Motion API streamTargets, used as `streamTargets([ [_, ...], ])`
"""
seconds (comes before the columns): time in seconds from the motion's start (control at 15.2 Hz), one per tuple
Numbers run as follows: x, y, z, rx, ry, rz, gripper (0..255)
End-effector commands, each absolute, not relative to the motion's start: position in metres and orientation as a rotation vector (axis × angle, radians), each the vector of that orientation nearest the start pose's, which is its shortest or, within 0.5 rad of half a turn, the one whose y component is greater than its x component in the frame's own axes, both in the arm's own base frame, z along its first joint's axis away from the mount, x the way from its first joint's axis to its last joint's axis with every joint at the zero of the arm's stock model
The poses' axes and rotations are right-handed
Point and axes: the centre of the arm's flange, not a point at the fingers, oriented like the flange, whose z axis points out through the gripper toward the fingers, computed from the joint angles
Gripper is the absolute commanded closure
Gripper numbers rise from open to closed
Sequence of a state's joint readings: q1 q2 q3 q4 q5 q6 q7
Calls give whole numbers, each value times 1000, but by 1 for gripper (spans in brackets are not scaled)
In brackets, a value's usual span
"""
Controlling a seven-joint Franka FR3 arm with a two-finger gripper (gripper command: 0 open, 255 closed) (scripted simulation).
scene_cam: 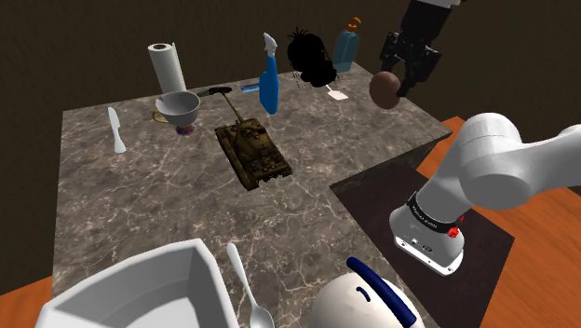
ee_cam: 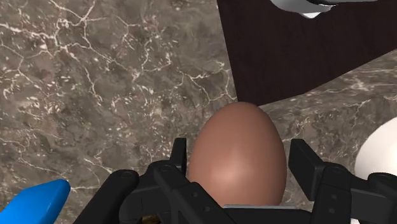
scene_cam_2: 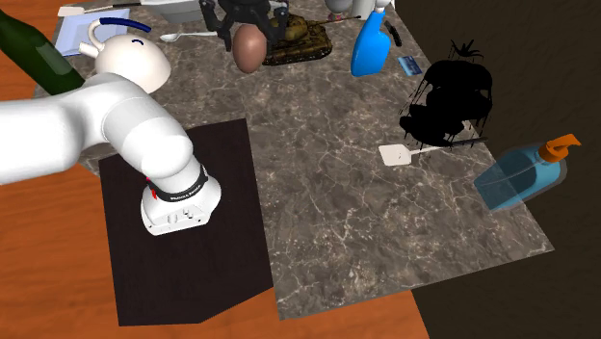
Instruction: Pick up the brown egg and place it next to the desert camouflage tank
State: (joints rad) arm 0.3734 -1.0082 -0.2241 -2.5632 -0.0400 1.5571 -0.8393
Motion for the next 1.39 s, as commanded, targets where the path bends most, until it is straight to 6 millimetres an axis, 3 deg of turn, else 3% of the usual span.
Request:
streamTargets([
  [0.0,257,45,547,-2560,-1554,-52,255],
  [0.4,266,125,547,-2560,-1554,-52,255],
  [1.32,266,125,473,-2560,-1554,-52,255],
])
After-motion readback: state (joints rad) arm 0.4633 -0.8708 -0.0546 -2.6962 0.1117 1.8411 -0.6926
